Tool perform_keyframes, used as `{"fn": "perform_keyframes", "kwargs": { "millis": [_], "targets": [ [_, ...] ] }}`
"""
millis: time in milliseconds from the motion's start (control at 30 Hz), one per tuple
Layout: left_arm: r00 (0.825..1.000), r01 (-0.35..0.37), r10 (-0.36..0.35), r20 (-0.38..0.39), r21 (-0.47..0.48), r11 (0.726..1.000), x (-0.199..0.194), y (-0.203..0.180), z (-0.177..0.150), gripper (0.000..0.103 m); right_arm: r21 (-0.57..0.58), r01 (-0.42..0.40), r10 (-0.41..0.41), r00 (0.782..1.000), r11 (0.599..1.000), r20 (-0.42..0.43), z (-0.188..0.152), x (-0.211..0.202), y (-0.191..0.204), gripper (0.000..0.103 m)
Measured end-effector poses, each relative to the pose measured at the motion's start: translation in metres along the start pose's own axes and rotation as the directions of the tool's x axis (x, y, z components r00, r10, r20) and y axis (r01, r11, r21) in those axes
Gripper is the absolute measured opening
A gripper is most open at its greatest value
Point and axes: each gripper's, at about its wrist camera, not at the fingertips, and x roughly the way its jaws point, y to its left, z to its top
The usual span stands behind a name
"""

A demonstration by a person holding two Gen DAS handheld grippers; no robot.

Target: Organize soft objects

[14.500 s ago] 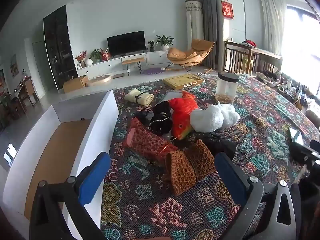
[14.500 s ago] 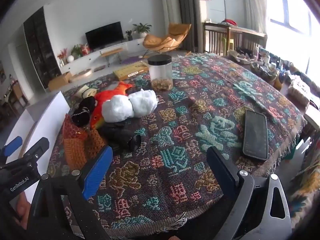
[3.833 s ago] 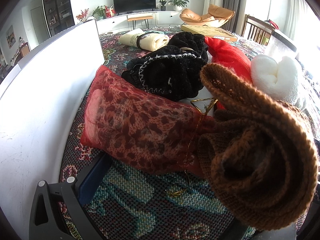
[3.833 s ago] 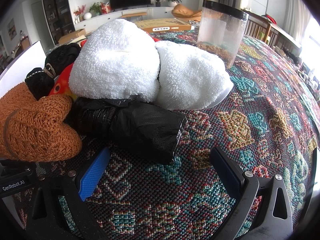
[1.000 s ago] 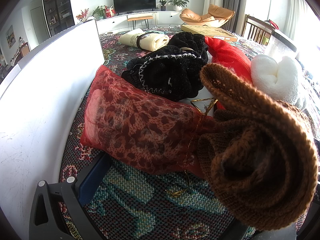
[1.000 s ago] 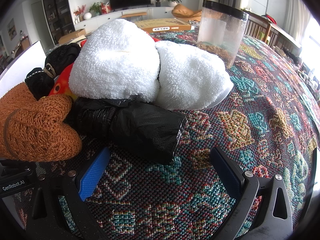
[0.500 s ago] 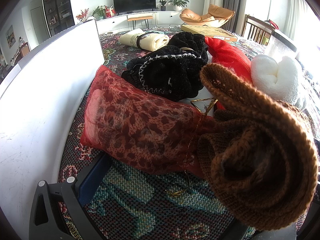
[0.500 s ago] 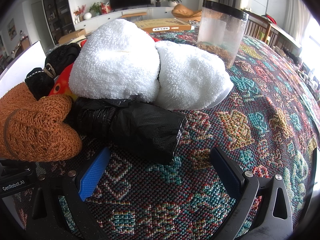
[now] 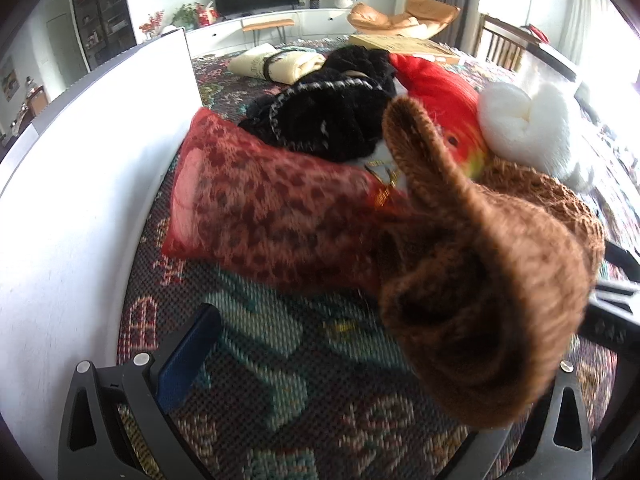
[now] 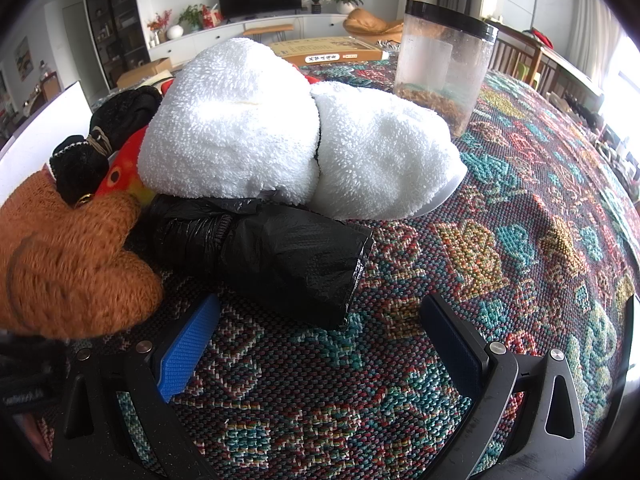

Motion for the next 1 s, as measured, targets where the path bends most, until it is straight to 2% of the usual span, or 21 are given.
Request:
{"fn": "perform_keyframes", "kwargs": {
  "millis": [233, 400, 467, 533, 600, 667, 733, 800, 833, 867, 900, 1000],
  "targets": [
    [0.997, 0.079, -0.081, 0.014, 0.129, 0.989, -0.022, 0.007, -0.037, 0.103, 0.000, 0.000, 0.000, 1.000, 1.000, 0.000, 0.000, 0.000, 0.000, 0.101],
    [0.991, 0.123, -0.116, -0.061, 0.135, 0.983, -0.033, 0.011, -0.040, 0.102, 0.000, 0.000, 0.000, 1.000, 1.000, 0.000, 0.001, -0.001, -0.002, 0.101],
    [0.983, 0.181, -0.178, -0.035, 0.121, 0.976, -0.051, 0.013, -0.038, 0.102, 0.000, 0.000, 0.000, 1.000, 1.000, 0.000, 0.001, 0.000, -0.002, 0.101],
    [0.976, 0.207, -0.214, 0.040, 0.143, 0.968, -0.078, 0.010, -0.033, 0.103, 0.000, 0.000, 0.000, 1.000, 1.000, 0.000, 0.001, 0.000, -0.002, 0.101],
    [0.971, 0.191, -0.215, 0.108, 0.201, 0.961, -0.099, 0.001, -0.021, 0.103, 0.000, 0.000, 0.000, 1.000, 1.000, 0.000, 0.001, -0.001, -0.002, 0.101],
    [0.969, 0.166, -0.210, 0.129, 0.287, 0.943, -0.105, -0.018, -0.004, 0.103, 0.000, 0.000, 0.000, 1.000, 1.000, 0.000, 0.001, 0.000, -0.002, 0.101],
    [0.975, 0.126, -0.187, 0.123, 0.389, 0.913, -0.098, -0.040, 0.007, 0.103, 0.000, 0.000, 0.000, 1.000, 1.000, 0.000, 0.001, 0.000, -0.002, 0.101],
    [0.985, 0.076, -0.140, 0.096, 0.490, 0.868, -0.081, -0.065, 0.013, 0.103, 0.000, 0.000, 0.000, 1.000, 1.000, 0.000, 0.001, 0.000, -0.002, 0.101],
    [0.990, 0.048, -0.109, 0.086, 0.523, 0.851, -0.071, -0.071, 0.014, 0.103, 0.000, 0.000, 0.000, 1.000, 1.000, 0.000, 0.001, 0.000, -0.002, 0.101],
    [0.991, 0.008, -0.079, 0.108, 0.538, 0.843, -0.067, -0.072, 0.013, 0.103, 0.004, 0.011, -0.011, 1.000, 1.000, -0.001, 0.001, 0.000, -0.003, 0.101],
    [0.990, -0.002, -0.073, 0.118, 0.541, 0.841, -0.063, -0.071, 0.013, 0.103, 0.014, 0.005, -0.005, 1.000, 1.000, 0.001, 0.001, -0.001, -0.005, 0.101],
    [0.991, 0.050, -0.104, 0.079, 0.508, 0.860, -0.055, -0.062, 0.016, 0.103, 0.012, 0.007, -0.007, 1.000, 1.000, 0.001, 0.000, -0.001, -0.005, 0.101]
  ]
}}
